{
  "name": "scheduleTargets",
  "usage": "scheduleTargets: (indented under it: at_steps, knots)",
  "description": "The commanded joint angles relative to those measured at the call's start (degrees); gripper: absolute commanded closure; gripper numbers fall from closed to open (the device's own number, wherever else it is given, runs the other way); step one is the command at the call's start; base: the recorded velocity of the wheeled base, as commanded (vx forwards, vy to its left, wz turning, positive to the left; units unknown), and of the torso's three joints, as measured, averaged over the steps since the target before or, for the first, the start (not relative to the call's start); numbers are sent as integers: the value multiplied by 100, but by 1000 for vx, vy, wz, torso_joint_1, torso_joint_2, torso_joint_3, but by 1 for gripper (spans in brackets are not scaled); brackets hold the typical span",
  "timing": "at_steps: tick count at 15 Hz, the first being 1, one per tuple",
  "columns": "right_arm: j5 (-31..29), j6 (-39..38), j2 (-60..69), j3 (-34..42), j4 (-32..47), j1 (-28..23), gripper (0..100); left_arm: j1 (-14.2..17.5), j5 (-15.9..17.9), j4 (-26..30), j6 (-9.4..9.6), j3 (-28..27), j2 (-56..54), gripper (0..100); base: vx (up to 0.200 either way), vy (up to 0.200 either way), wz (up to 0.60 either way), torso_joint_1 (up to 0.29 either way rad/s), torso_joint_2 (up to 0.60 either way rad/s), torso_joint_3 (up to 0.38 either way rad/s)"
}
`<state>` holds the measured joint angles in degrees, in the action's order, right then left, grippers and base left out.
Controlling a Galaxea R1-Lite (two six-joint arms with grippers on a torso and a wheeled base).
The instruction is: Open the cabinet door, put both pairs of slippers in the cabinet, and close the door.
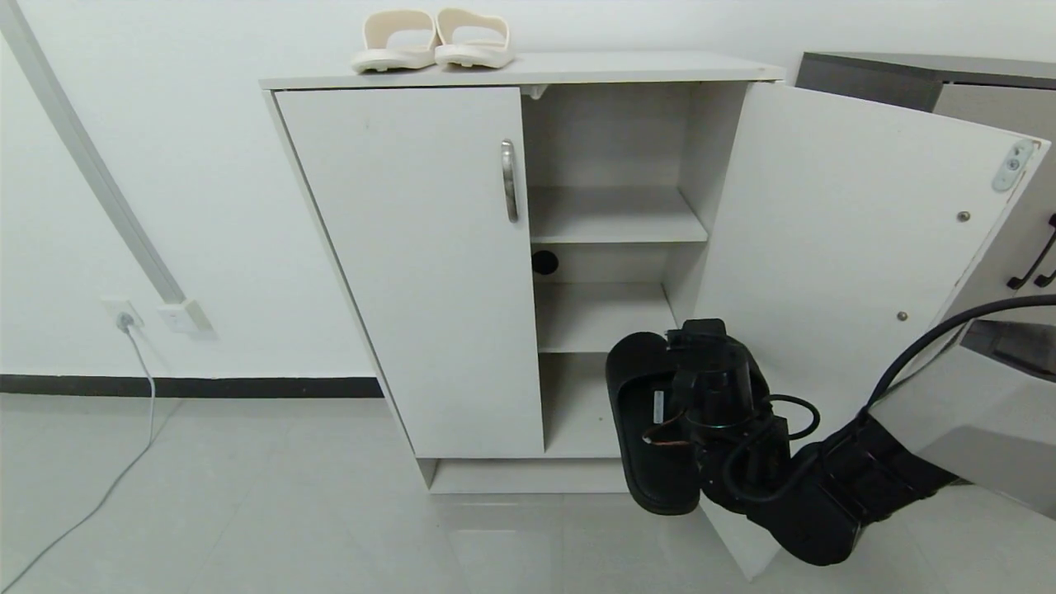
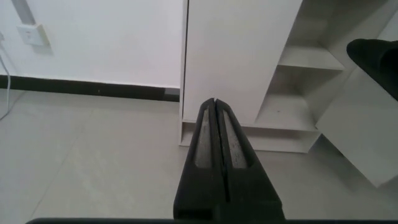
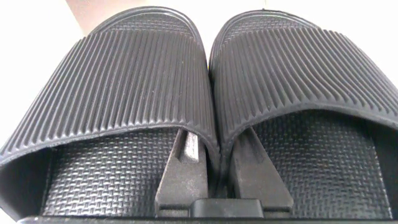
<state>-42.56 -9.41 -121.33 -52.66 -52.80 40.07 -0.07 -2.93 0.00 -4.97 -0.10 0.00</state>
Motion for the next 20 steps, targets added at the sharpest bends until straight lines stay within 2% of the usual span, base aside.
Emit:
scheduleTargets:
  at_steps: [1, 13, 16, 18, 20]
  knots:
    - [2, 1, -13, 19, -2, -61, 100, -1, 3, 0, -12, 1, 9, 100, 0, 0, 0, 0, 0, 0]
    - [2, 9, -48, 19, -2, -280, 100, -1, -6, -9, -30, 1, 9, 100, 0, 0, 0, 0, 0, 0]
    - [55, 27, -31, -42, -2, -43, 100, -1, -6, -9, -30, 1, 9, 100, 0, 0, 0, 0, 0, 0]
    - [230, 18, -154, -403, 33, 203, 100, -1, -6, 0, -21, 1, 9, 100, 0, 0, 0, 0, 0, 0]
    - [239, 9, -497, -842, 50, 238, 100, -1, -6, -9, 5, 1, 9, 100, 0, 0, 0, 0, 0, 0]
